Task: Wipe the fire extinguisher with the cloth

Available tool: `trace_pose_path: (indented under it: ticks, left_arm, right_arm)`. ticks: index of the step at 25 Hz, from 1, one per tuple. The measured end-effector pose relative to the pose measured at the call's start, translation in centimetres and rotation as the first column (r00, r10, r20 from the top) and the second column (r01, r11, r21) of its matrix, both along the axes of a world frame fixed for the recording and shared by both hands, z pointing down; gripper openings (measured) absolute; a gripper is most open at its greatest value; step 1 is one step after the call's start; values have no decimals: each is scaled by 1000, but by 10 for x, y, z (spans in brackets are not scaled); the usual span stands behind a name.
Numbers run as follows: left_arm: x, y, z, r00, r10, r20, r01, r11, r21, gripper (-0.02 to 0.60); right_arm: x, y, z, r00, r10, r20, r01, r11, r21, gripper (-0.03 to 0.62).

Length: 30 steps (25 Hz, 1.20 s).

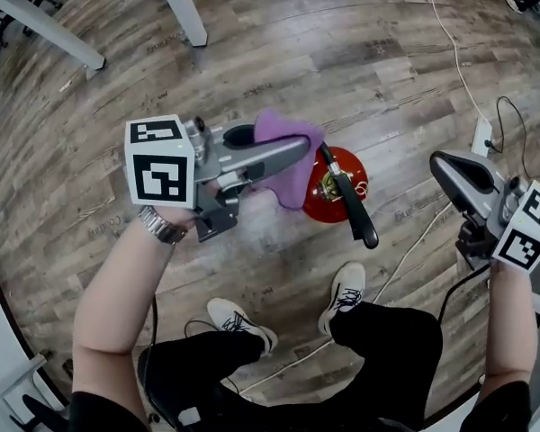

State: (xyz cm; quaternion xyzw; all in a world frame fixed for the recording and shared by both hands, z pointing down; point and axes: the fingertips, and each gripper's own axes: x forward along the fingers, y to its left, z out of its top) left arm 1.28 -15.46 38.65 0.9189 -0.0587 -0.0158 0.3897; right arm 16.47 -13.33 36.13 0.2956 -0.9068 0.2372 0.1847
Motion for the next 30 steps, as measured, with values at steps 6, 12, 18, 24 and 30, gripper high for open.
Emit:
trace_pose_path:
  ticks: [6,12,18,24,30]
  left_arm:
    - [11,-16,45,997,61,42,-64,995,83,54]
    - [17,-22,86,997,-16,-78,16,1000,8,54]
    - [7,-12,172,987,-159,11,159,984,-82,54]
    - [-3,0,297,945,-304,124,326,915,-237,52]
    - [-12,19,410,880,-408,243,475,779,-409,54]
  right_arm:
    - [3,-16,34,1000,-6,-6,7,996,93,5]
    - [10,-30,50,1000,12,27,-16,990,137,5]
    - [17,-40,72,995,62,74,-70,990,120,5]
    - [30,-36,95,993,89,83,-96,992,82,5]
    - [52,-20,127,985,149,82,-151,988,21,5]
